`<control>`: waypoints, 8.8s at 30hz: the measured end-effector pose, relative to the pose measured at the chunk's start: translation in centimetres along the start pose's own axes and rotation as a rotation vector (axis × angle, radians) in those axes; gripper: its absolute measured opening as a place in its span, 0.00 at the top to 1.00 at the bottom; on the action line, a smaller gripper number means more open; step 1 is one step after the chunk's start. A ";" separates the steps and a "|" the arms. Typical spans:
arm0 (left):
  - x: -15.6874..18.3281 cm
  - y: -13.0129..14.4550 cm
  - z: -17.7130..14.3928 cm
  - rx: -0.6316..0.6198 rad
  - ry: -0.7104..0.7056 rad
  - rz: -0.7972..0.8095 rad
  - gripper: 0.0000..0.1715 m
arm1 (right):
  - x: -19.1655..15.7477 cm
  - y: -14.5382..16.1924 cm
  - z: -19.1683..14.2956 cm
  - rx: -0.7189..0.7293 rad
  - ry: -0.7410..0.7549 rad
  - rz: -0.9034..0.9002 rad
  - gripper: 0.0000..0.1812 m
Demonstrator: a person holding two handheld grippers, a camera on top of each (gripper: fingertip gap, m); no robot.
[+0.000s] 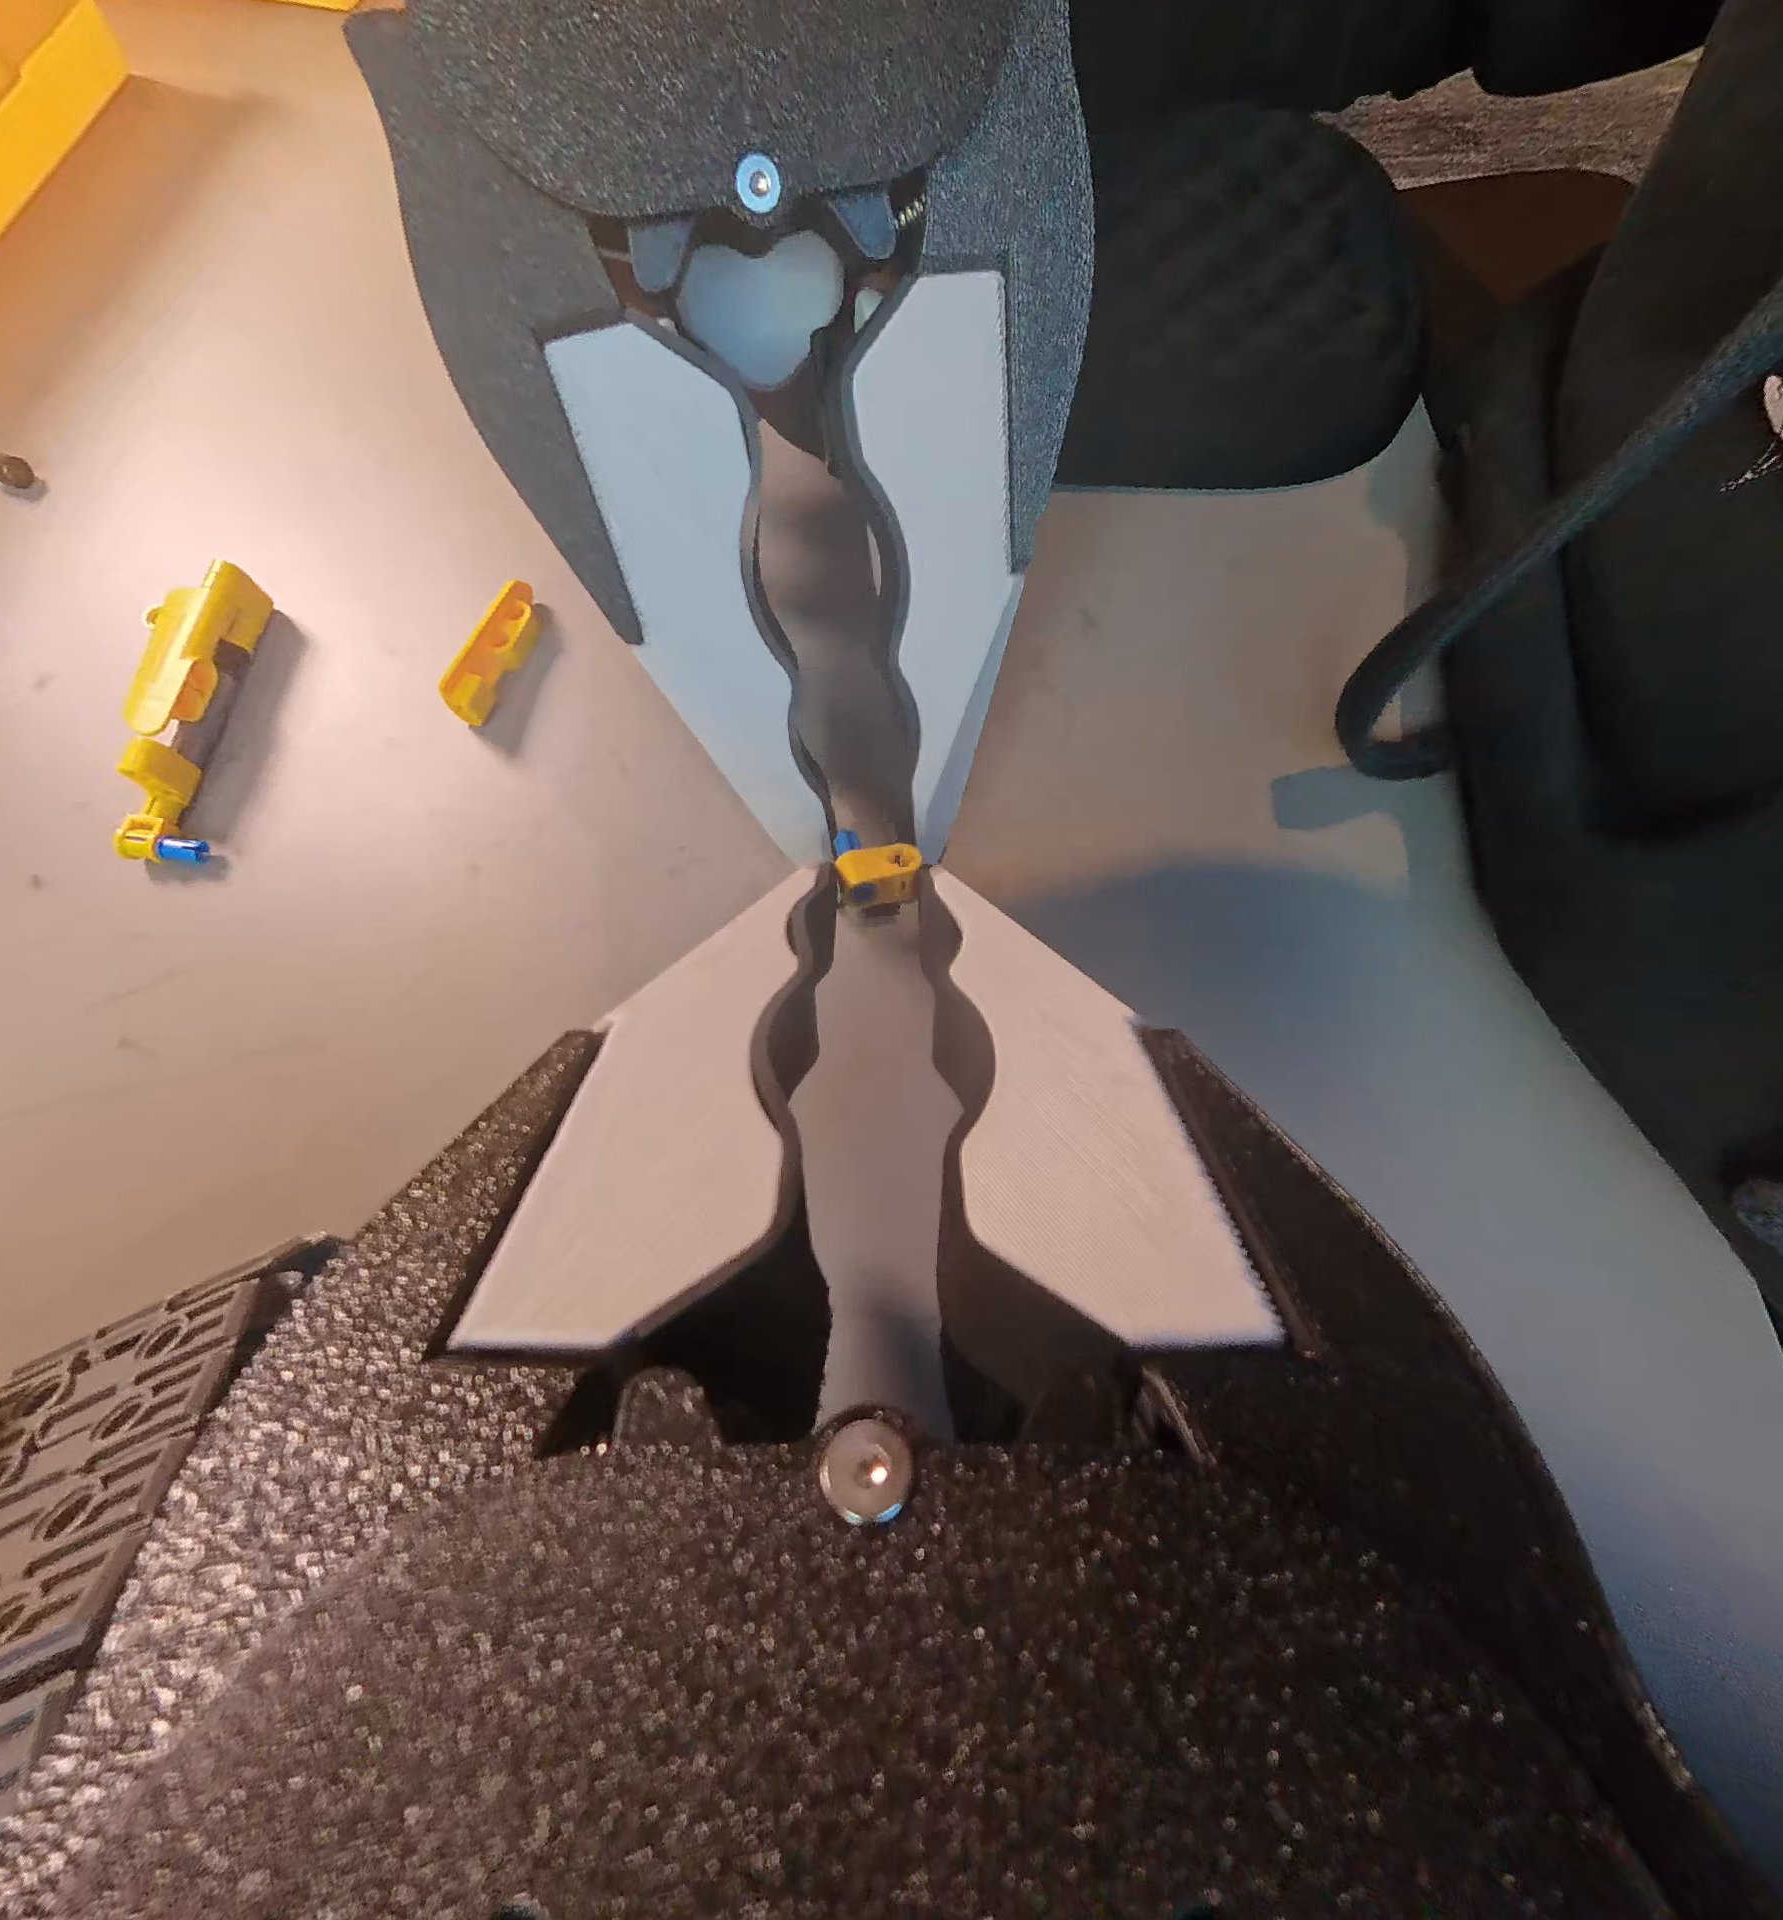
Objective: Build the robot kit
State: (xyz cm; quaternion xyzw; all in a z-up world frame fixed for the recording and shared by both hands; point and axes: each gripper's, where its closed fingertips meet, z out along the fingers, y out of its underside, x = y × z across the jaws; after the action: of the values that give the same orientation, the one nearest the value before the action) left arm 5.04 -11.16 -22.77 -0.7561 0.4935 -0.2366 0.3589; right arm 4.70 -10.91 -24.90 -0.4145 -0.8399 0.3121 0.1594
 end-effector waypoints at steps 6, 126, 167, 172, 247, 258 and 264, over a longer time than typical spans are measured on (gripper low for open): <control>-0.2 -0.3 0.1 0.002 -0.002 0.006 0.92 | 0.4 -0.2 -1.2 0.045 0.016 0.000 0.90; -0.6 0.6 0.5 -0.044 -0.064 0.087 0.93 | -0.3 -1.4 -2.1 0.119 0.161 -0.096 0.90; -2.9 -6.4 -6.1 0.561 0.142 -0.451 0.92 | 3.3 -8.2 -6.7 0.409 0.612 -0.526 0.90; -3.3 -6.0 -5.6 0.520 0.054 -0.384 0.92 | 3.6 -7.7 -6.4 0.388 0.630 -0.536 0.90; -2.4 -8.3 -7.6 0.588 -0.317 0.078 0.92 | 2.4 -9.1 -9.0 0.801 0.242 -0.075 0.96; -4.8 -7.0 -8.4 0.545 -0.419 -0.003 0.93 | 5.3 -7.4 -10.6 0.738 0.383 -0.025 0.95; -6.1 -5.8 -8.1 0.496 -0.439 -0.074 0.93 | 10.2 2.4 -9.6 0.280 0.447 0.165 0.90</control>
State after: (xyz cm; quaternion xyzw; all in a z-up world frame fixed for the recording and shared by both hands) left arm 0.15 -6.58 -13.21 -0.6960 0.3042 -0.1939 0.6209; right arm 4.95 2.05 -19.14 -0.5138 -0.6959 0.3379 0.3707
